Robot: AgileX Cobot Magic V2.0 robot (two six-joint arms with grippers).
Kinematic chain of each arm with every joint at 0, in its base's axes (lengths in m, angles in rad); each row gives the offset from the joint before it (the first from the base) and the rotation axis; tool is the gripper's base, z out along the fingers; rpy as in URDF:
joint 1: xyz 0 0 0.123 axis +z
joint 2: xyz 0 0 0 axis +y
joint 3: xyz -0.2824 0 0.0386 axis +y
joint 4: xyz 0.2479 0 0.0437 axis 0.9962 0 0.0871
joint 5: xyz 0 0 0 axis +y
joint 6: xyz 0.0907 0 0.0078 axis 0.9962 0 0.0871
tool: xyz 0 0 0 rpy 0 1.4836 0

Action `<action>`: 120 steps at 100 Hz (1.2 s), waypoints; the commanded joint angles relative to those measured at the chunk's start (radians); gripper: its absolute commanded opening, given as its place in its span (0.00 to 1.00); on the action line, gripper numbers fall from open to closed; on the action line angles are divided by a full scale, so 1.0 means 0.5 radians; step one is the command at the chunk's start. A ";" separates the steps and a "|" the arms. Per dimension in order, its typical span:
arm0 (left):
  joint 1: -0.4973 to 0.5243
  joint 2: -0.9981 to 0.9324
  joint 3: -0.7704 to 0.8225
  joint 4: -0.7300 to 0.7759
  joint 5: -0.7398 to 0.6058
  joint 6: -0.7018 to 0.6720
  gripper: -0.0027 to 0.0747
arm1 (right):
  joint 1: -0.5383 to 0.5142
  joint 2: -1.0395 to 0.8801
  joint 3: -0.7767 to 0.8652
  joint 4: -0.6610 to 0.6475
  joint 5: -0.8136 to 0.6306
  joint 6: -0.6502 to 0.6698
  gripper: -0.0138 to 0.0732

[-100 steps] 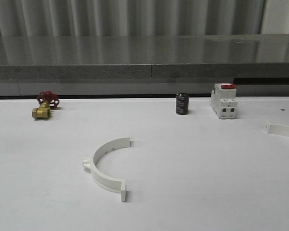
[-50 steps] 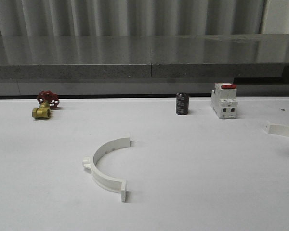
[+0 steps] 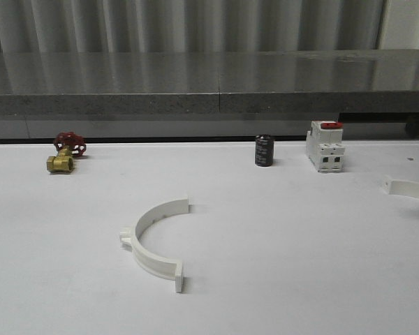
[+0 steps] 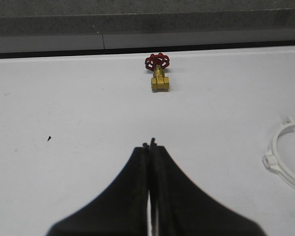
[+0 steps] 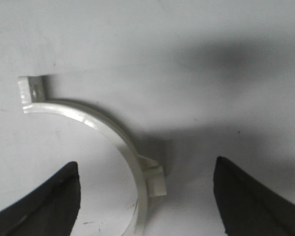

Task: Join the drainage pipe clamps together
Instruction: 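Lower the right gripper and grasp the other clamp half's tab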

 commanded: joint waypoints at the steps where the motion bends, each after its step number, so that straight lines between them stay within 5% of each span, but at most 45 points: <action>1: -0.002 0.010 -0.058 -0.011 -0.155 0.000 0.01 | -0.011 -0.048 -0.062 -0.011 -0.053 -0.028 0.80; 48: -0.002 0.010 -0.058 -0.011 -0.155 0.000 0.01 | -0.011 0.052 -0.062 -0.011 -0.004 -0.029 0.78; 108: -0.002 0.010 -0.058 -0.011 -0.155 0.000 0.01 | -0.011 0.052 -0.062 0.018 0.060 -0.027 0.25; 120: -0.002 0.010 -0.058 -0.011 -0.155 0.011 0.01 | -0.011 0.052 -0.062 0.018 0.060 -0.027 0.21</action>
